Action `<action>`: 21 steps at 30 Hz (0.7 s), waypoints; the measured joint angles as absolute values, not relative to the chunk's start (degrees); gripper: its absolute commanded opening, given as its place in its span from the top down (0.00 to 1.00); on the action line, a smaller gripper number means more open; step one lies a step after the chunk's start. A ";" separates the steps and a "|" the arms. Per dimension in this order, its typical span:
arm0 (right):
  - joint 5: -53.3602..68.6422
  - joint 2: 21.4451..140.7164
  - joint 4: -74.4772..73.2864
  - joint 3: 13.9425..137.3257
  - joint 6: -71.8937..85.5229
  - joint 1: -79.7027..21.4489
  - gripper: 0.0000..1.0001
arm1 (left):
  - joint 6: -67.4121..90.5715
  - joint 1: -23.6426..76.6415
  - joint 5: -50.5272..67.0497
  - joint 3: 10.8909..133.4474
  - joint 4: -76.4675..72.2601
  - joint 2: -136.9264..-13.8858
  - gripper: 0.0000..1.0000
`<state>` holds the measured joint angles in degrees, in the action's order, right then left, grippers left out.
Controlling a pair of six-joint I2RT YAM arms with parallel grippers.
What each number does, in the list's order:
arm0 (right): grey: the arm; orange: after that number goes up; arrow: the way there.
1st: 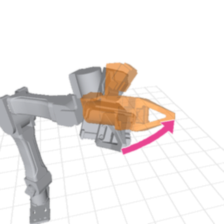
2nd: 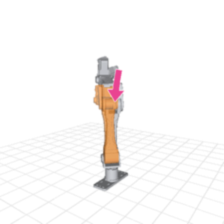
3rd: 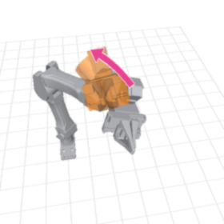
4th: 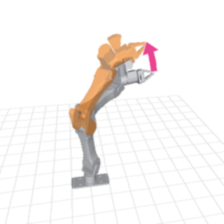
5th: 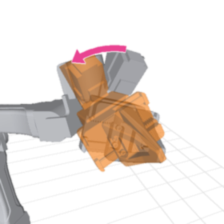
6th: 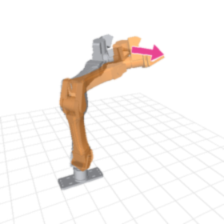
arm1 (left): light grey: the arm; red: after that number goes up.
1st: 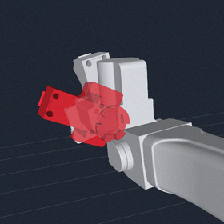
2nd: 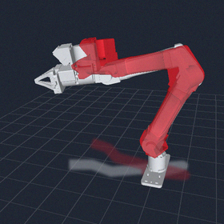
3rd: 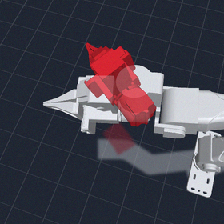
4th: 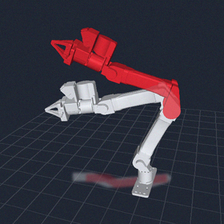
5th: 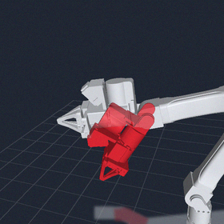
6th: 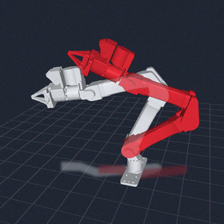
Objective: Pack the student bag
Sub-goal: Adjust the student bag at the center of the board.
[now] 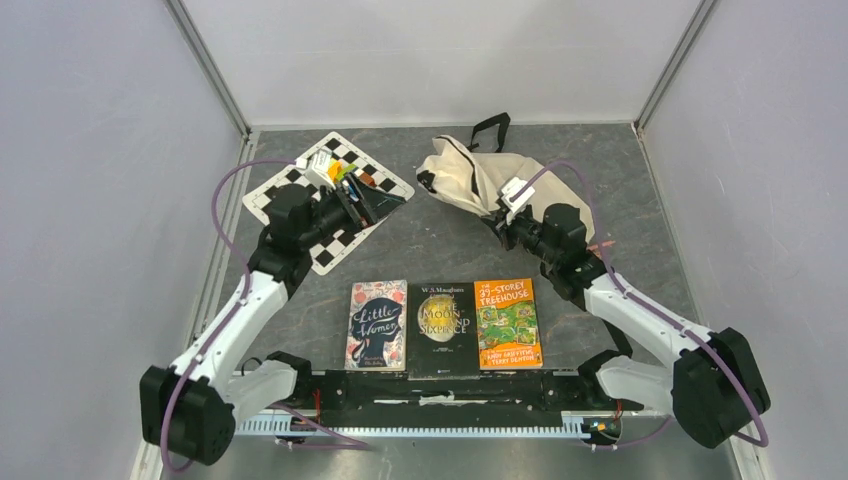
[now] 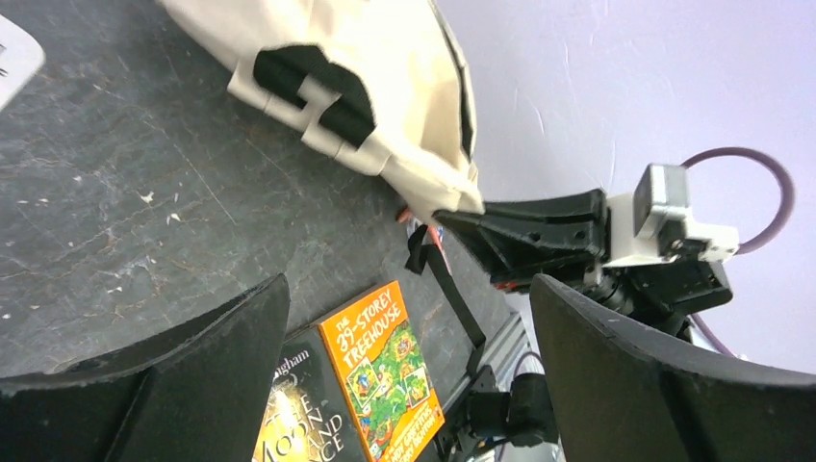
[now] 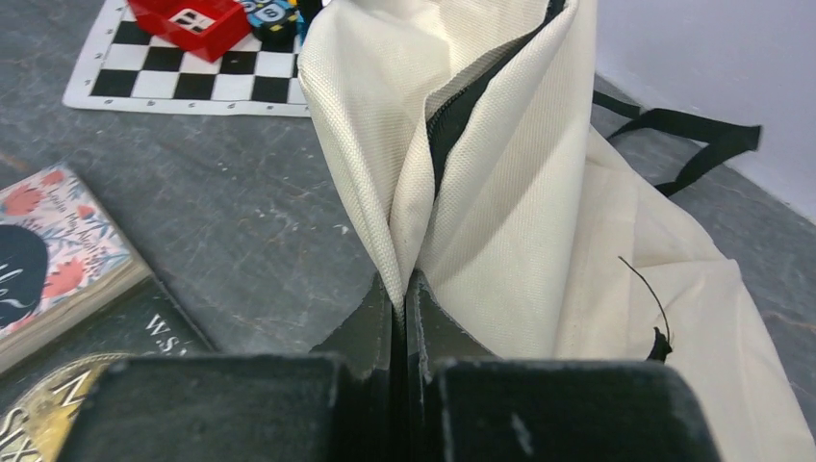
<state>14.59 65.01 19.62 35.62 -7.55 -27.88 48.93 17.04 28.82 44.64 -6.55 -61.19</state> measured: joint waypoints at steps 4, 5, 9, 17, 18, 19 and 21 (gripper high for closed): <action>13.93 65.67 19.81 35.09 -7.46 -31.86 1.00 | 48.23 16.97 24.49 44.01 -1.67 -54.41 0.00; 13.80 65.91 19.94 34.94 -7.38 -33.06 1.00 | 47.59 16.93 23.20 44.01 0.10 -52.69 0.00; 12.62 67.18 20.60 33.82 -7.14 -39.07 0.97 | 44.01 16.82 18.87 44.05 7.70 -47.46 0.00; 9.13 68.25 18.90 32.84 -4.01 -52.56 0.11 | 34.79 16.78 15.44 44.18 23.53 -44.12 0.00; 8.45 67.96 17.87 33.08 -3.40 -53.30 0.08 | 33.95 16.75 15.35 44.18 24.73 -43.90 0.00; 7.22 67.46 16.16 33.58 -2.63 -53.71 0.04 | 33.04 16.73 15.27 44.18 26.20 -43.59 0.00; 3.22 66.02 12.51 34.83 -0.69 -53.76 0.02 | 31.88 16.73 15.20 44.03 28.03 -42.72 0.00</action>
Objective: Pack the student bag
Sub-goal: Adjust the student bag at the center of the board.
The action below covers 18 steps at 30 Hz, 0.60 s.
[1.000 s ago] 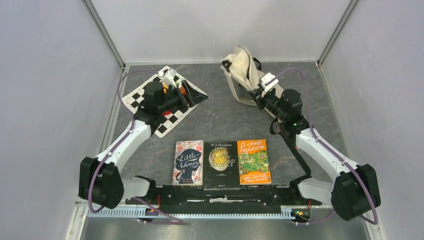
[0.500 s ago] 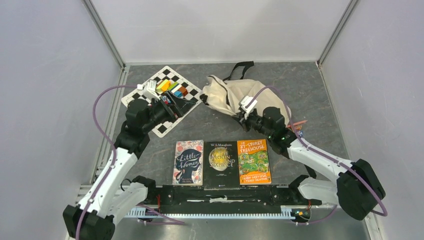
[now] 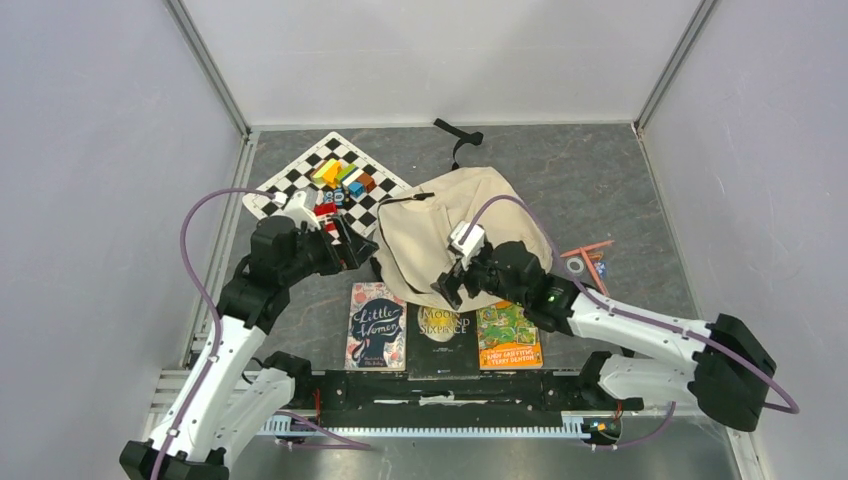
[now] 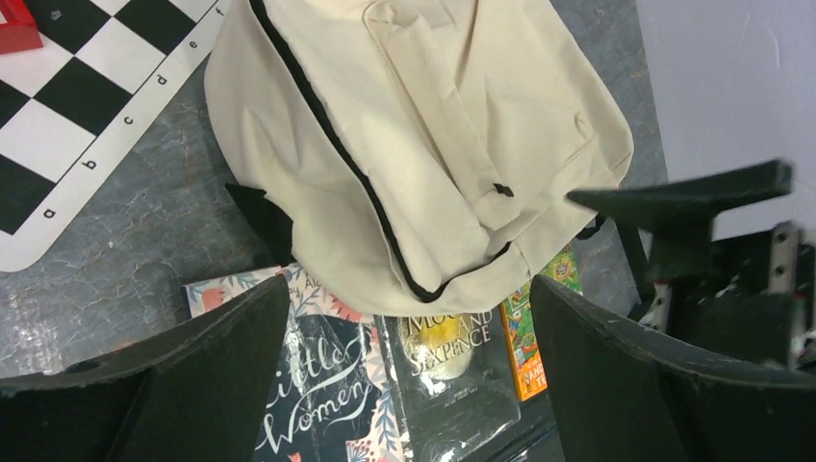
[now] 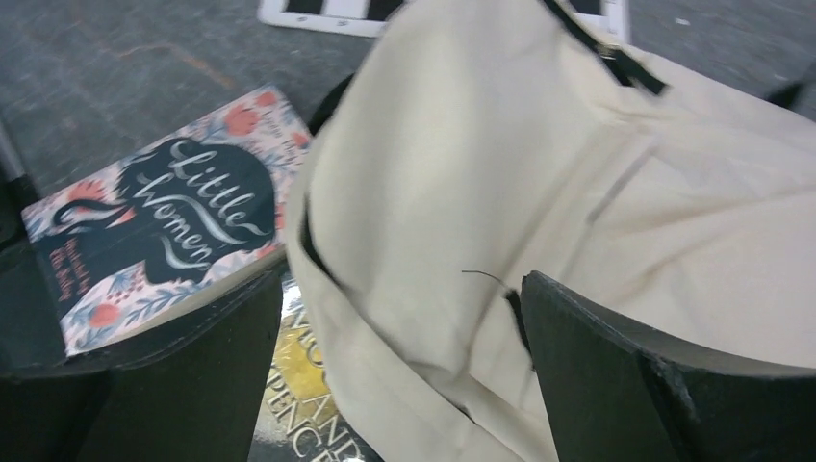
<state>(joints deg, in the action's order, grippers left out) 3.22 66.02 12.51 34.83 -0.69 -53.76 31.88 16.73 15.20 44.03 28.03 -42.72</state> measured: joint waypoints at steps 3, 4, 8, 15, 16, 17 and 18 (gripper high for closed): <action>-4.10 63.16 5.89 37.47 2.59 -53.08 0.02 | 31.68 16.73 15.16 42.72 28.42 -41.04 0.00; -6.42 61.98 3.16 38.54 3.92 -52.21 0.02 | 31.75 16.73 15.09 41.78 28.38 -40.45 0.00; -11.09 58.43 -4.36 39.42 7.46 -45.45 0.02 | 33.87 16.73 15.38 37.76 26.76 -40.03 0.00; -15.68 54.15 -14.55 37.10 9.72 -32.29 0.10 | 39.72 16.73 17.91 33.95 19.53 -45.21 0.00; -16.36 53.80 -15.66 36.64 9.93 -30.63 0.11 | 40.01 16.73 18.00 34.09 18.24 -46.76 0.00; -16.84 53.67 -16.34 36.29 10.20 -29.69 0.12 | 40.10 16.71 17.89 34.57 17.63 -48.75 0.00; -17.08 53.58 -16.91 35.79 10.44 -28.75 0.13 | 40.12 16.69 17.85 34.72 17.39 -49.43 0.00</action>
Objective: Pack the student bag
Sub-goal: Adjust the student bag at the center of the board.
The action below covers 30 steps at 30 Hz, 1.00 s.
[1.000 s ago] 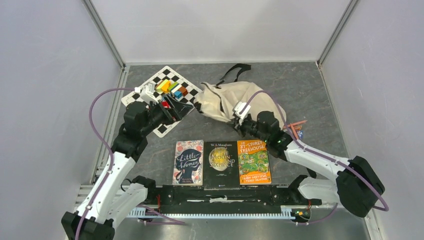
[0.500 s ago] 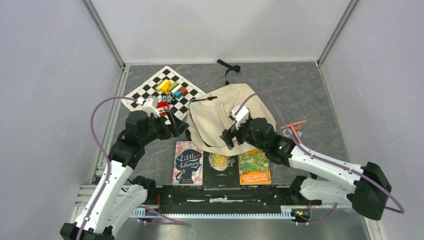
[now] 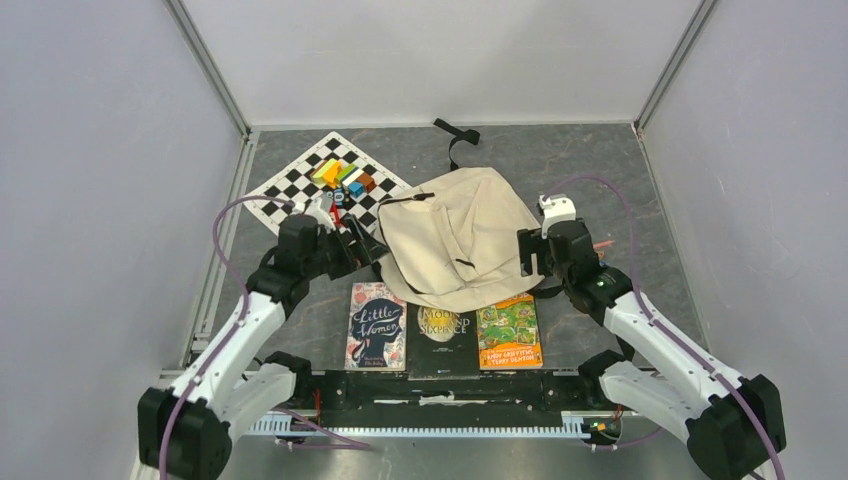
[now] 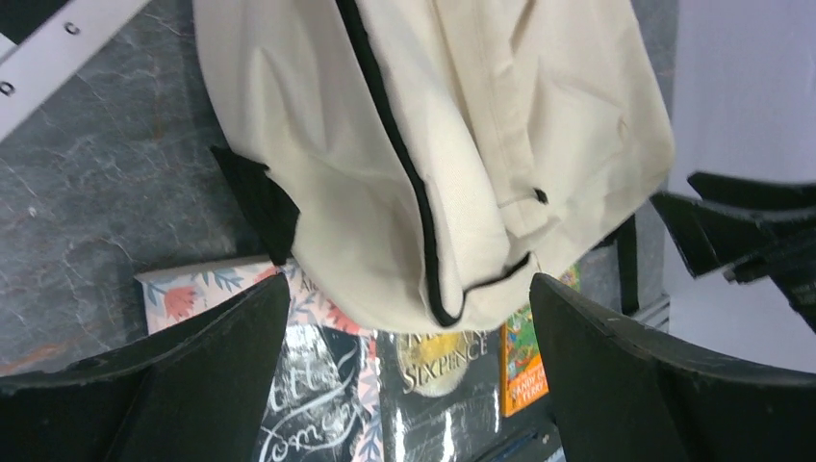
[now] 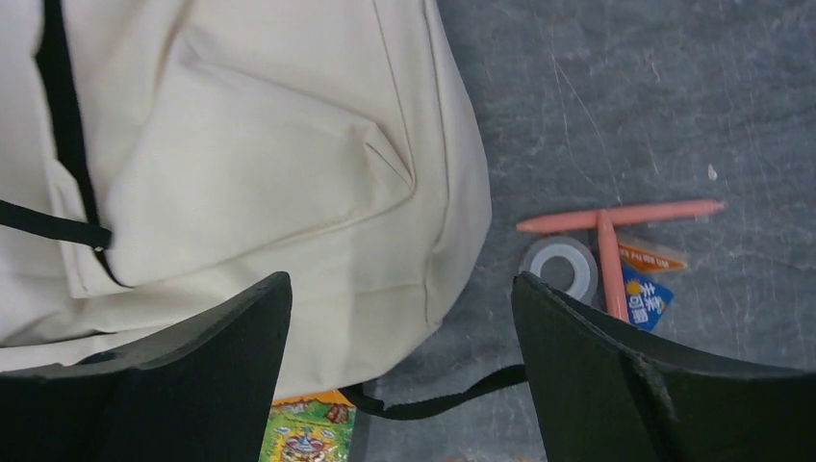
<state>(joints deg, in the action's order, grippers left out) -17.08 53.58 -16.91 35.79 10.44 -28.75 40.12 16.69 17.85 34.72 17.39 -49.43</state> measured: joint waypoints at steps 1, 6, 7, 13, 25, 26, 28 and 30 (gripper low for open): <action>-17.15 53.56 -17.39 35.38 10.59 -28.18 0.14 | 40.10 16.64 17.30 35.38 17.19 -51.55 0.00; -16.69 53.58 -17.69 32.64 11.35 -27.18 0.20 | 40.03 15.75 15.07 39.18 13.50 -61.65 0.00; -16.53 53.65 -17.69 32.23 11.46 -27.05 0.21 | 40.01 15.62 14.90 40.07 12.86 -63.53 0.00; -16.56 54.85 -16.03 31.24 12.36 -26.11 0.29 | 37.95 15.44 12.51 46.63 10.96 -73.17 0.06; -12.58 62.63 -9.28 31.05 12.05 -20.53 0.73 | 33.71 15.44 12.14 55.05 9.63 -87.59 0.56; -12.12 63.46 -8.88 31.07 11.97 -20.43 0.79 | 33.41 15.44 12.23 55.37 9.69 -88.58 0.72; -11.16 64.79 -8.56 31.57 11.53 -20.14 0.94 | 32.77 15.44 12.71 55.66 9.74 -90.00 0.92; -10.35 65.91 -8.67 32.95 10.68 -19.90 1.00 | 31.83 15.44 13.69 55.68 9.89 -90.70 0.98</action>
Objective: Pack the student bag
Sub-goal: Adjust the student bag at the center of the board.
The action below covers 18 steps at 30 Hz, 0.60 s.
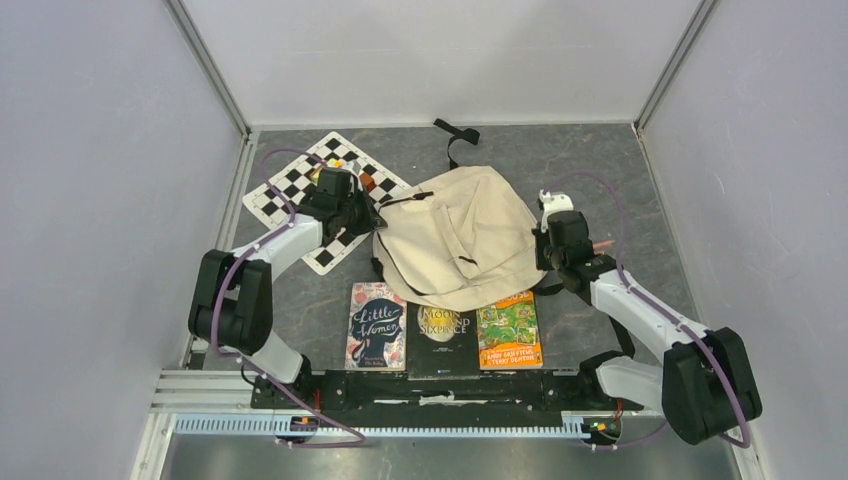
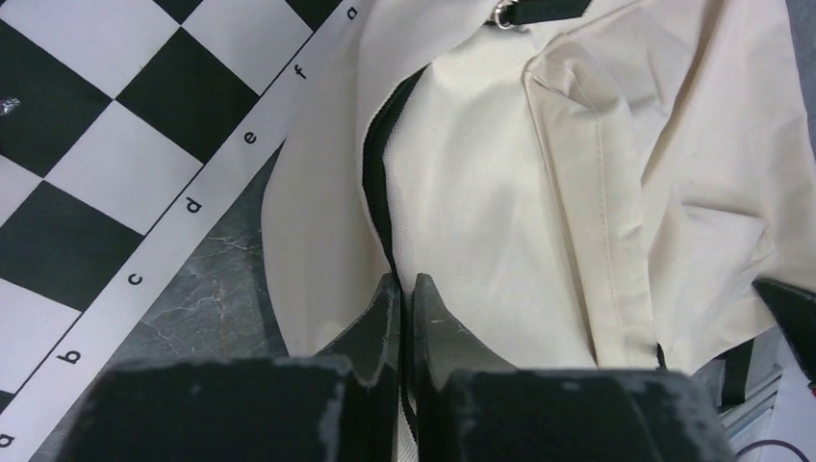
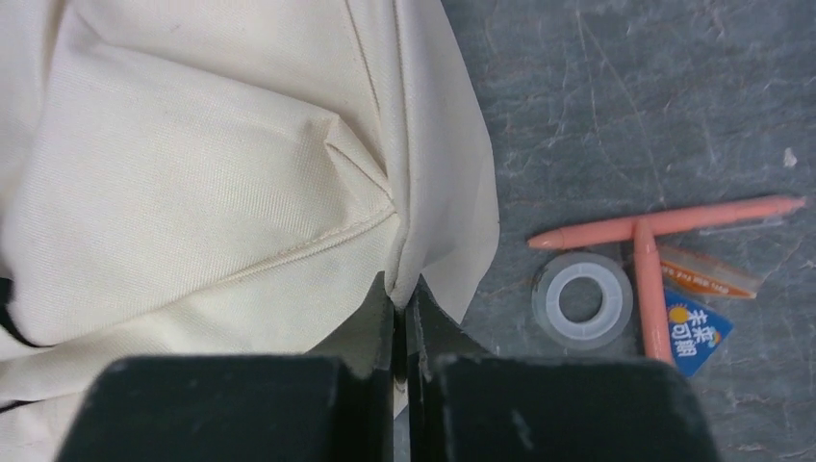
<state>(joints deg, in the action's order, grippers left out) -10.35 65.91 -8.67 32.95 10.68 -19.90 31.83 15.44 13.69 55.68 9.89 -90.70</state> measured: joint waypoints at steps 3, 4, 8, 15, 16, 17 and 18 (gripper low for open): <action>-9.89 66.94 -8.86 35.51 9.39 -19.53 1.00 | 31.46 15.44 14.31 55.68 9.91 -90.48 0.98; -9.56 67.29 -9.10 36.73 8.67 -19.44 1.00 | 31.44 15.44 14.68 55.66 10.13 -90.06 0.98; -8.27 69.36 -9.96 42.54 5.98 -19.49 1.00 | 31.22 15.57 15.97 55.16 11.99 -84.01 0.98; -7.75 76.95 -9.78 55.42 2.15 -19.44 1.00 | 29.63 18.98 19.68 54.22 17.65 -67.51 0.98; -7.73 78.22 -9.39 56.82 1.74 -19.44 1.00 | 29.65 20.05 20.08 53.41 17.93 -65.56 0.98; -7.68 79.70 -8.78 58.24 1.21 -19.42 1.00 | 29.65 21.37 20.49 52.38 18.33 -63.77 0.98; -7.51 81.34 -8.03 59.66 0.69 -19.42 1.00 | 29.67 22.63 20.78 51.46 18.55 -62.48 0.98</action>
